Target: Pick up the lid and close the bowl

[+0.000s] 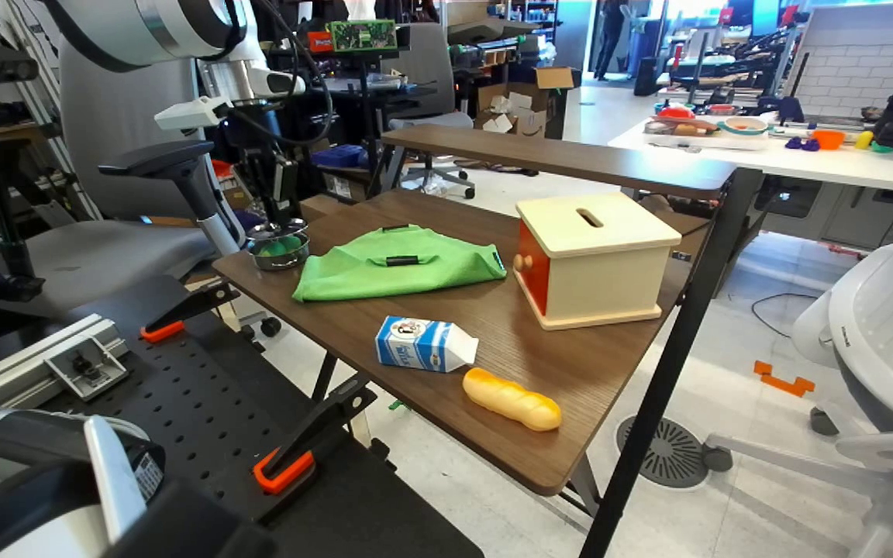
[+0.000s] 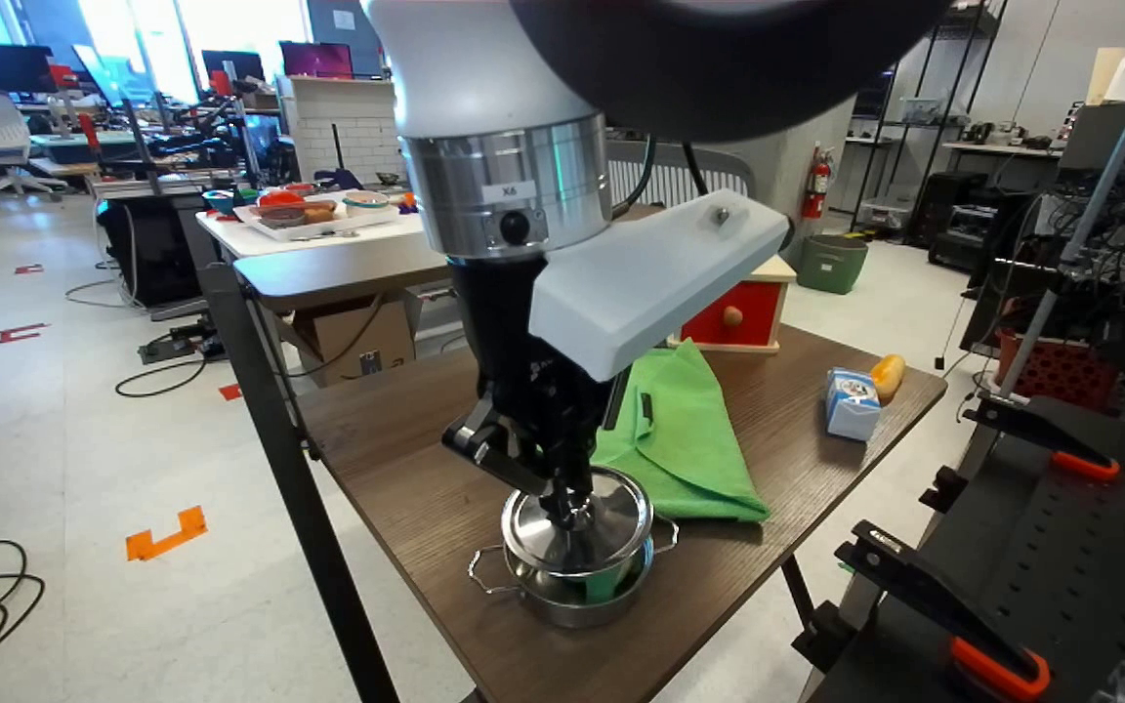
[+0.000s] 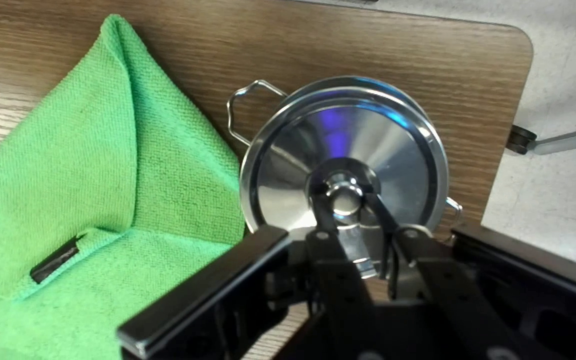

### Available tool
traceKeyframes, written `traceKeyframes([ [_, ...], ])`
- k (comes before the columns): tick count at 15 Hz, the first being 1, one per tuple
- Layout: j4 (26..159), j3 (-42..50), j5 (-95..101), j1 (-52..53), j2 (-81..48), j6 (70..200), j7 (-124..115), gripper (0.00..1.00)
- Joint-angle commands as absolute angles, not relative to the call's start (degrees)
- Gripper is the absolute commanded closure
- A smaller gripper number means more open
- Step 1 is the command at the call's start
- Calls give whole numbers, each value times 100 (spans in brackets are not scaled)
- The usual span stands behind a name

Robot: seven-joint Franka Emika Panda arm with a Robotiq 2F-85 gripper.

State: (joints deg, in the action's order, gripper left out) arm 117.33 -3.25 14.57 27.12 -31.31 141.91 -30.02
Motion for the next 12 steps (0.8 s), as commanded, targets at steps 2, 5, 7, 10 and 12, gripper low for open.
traceKeyframes([
  [2, 11556, -282, 1507, 2825, -3348, 14314, -3074, 95],
  [5, 11532, -251, 1514, 2866, -3413, 14326, -3117, 95],
  [7, 11512, -260, 1484, 2859, -3451, 14329, -3117, 95],
  [10, 11446, -196, 1545, 2917, -3530, 14354, -3224, 95],
  [12, 11409, -167, 1571, 2950, -3585, 14351, -3294, 95],
])
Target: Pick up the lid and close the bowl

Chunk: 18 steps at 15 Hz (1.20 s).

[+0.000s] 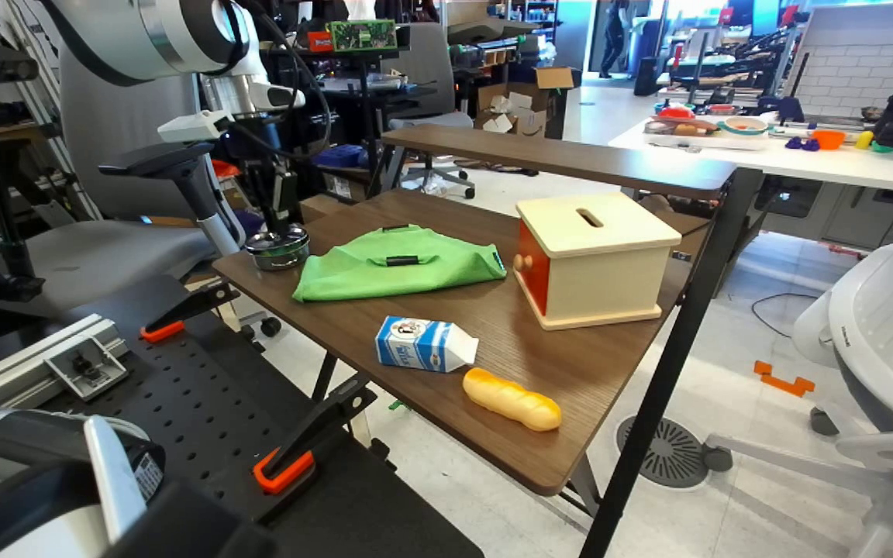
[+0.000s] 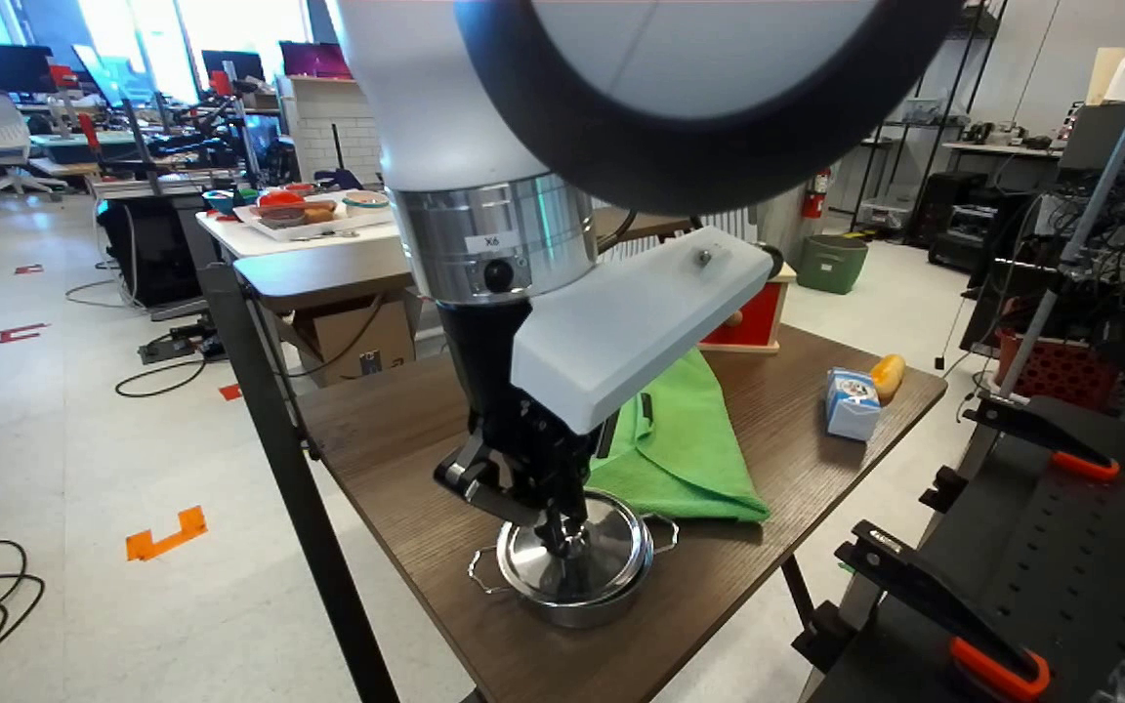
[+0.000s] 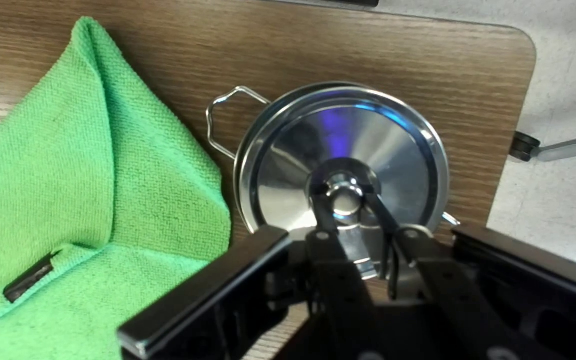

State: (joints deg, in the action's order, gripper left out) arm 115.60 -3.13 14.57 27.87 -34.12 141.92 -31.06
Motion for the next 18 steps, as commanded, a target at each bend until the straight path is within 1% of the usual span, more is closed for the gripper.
traceKeyframes([
  [1, 11386, -163, 1565, 2956, -3616, 14351, -3310, 95],
  [3, 11342, -153, 1567, 2972, -3658, 14335, -3343, 95],
  [4, 11327, -151, 1566, 2975, -3659, 14322, -3348, 60],
  [7, 11301, -181, 1509, 2943, -3663, 14295, -3304, 41],
  [8, 11304, -179, 1507, 2939, -3661, 14293, -3299, 32],
  [10, 11325, -181, 1489, 2918, -3624, 14279, -3281, 19],
  [12, 11368, -183, 1463, 2875, -3496, 14211, -3234, 5],
  [13, 11413, -192, 1441, 2836, -3365, 14127, -3174, 0],
  [15, 11616, -229, 1451, 2735, -2986, 14057, -2938, 0],
  [17, 11869, -431, 1385, 2457, -2637, 14182, -2216, 0],
  [18, 11481, -274, 1450, 2687, -3124, 14151, -2721, 0],
])
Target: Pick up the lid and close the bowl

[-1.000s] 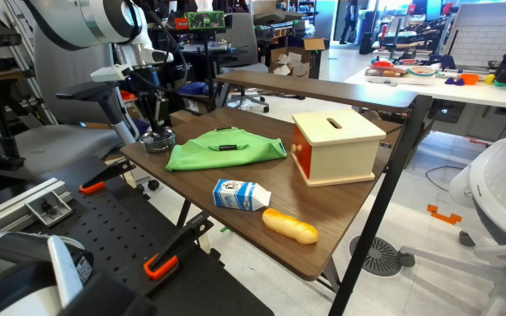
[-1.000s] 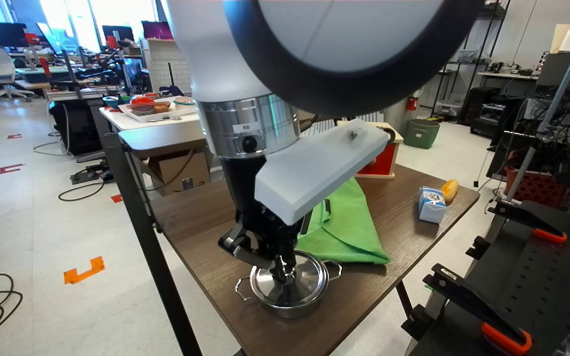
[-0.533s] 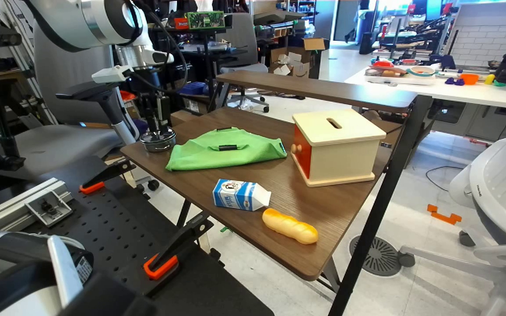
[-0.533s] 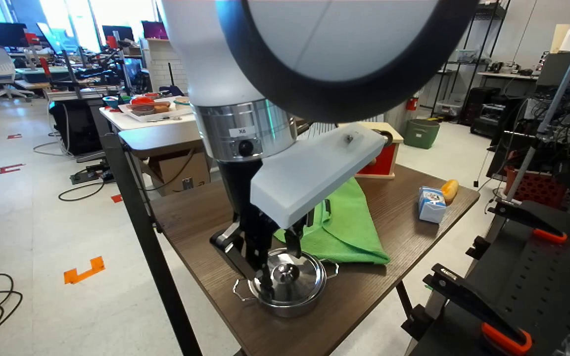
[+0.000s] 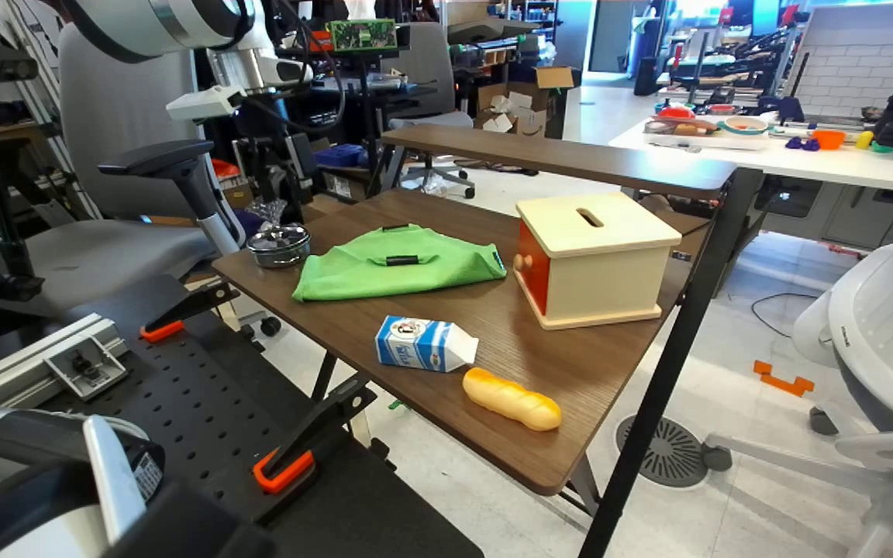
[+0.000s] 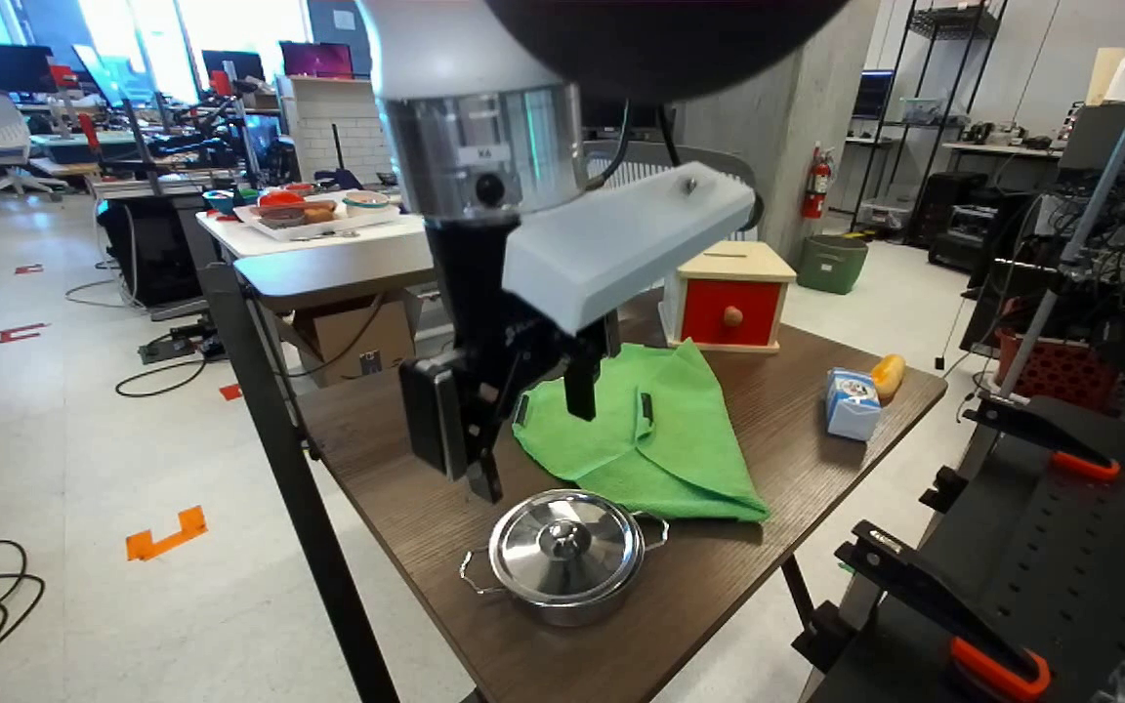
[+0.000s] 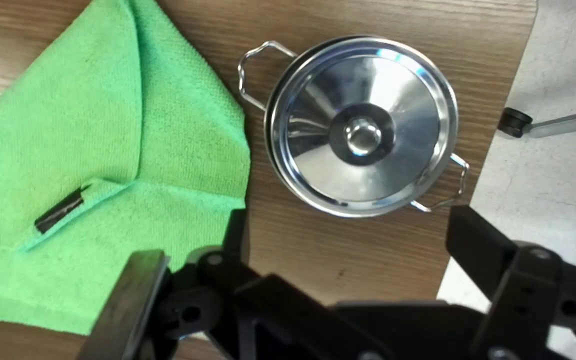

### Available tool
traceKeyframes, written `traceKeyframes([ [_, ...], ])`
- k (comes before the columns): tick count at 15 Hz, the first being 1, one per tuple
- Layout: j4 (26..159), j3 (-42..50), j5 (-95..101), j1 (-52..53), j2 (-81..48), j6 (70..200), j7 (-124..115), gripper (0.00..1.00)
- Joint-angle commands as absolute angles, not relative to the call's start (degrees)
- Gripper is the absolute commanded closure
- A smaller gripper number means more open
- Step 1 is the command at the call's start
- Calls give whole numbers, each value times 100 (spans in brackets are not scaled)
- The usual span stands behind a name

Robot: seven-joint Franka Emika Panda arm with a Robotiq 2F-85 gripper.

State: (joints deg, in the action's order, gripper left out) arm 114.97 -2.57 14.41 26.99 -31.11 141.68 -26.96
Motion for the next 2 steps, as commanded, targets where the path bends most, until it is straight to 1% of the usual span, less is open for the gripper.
traceKeyframes([
  [1, 11565, -327, 1452, 2595, -2959, 14149, -2521, 0],
  [2, 11646, -360, 1458, 2527, -2837, 14155, -2422, 0],
])
